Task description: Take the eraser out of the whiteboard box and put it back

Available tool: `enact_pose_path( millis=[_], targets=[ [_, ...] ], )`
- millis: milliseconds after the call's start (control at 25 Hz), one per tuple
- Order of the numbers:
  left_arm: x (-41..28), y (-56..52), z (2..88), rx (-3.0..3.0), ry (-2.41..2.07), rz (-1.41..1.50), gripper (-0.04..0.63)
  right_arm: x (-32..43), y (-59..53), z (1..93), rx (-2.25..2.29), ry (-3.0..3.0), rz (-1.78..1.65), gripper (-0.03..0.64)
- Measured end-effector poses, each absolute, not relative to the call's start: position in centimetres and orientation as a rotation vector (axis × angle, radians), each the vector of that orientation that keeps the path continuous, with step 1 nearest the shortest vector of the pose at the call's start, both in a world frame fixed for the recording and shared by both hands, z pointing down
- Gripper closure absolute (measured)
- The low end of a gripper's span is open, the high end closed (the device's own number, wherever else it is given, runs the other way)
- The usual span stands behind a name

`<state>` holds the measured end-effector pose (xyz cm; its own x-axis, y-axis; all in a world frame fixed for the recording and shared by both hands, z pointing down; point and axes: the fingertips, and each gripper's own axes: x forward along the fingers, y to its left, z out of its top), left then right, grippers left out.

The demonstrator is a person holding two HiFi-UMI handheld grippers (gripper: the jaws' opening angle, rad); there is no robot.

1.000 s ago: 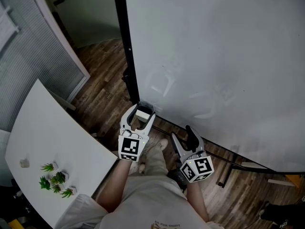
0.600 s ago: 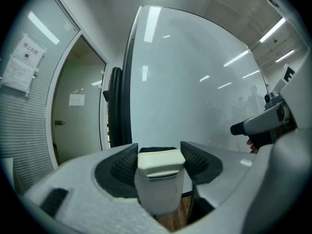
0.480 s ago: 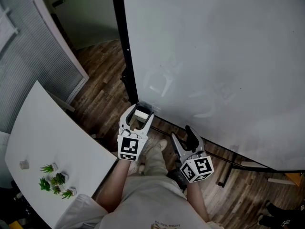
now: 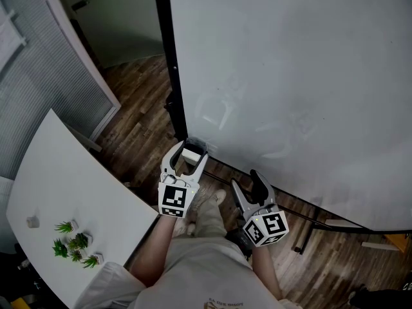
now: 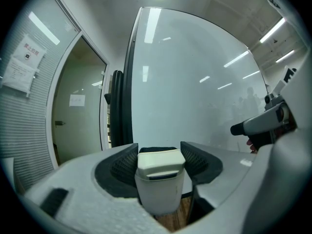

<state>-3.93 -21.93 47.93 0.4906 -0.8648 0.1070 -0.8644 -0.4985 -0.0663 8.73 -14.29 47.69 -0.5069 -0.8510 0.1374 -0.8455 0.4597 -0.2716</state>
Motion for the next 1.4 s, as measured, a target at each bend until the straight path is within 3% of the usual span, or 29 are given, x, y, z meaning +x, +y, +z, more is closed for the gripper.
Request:
enact_pose_path(
  millis=[1400],
  targets=[
    [-4.6,-20.2,44.9,-2.693,1.584,-0.094,0.327,8.7,-12.5,46.2,-1.536,2.668,-0.419,0.351]
  ],
)
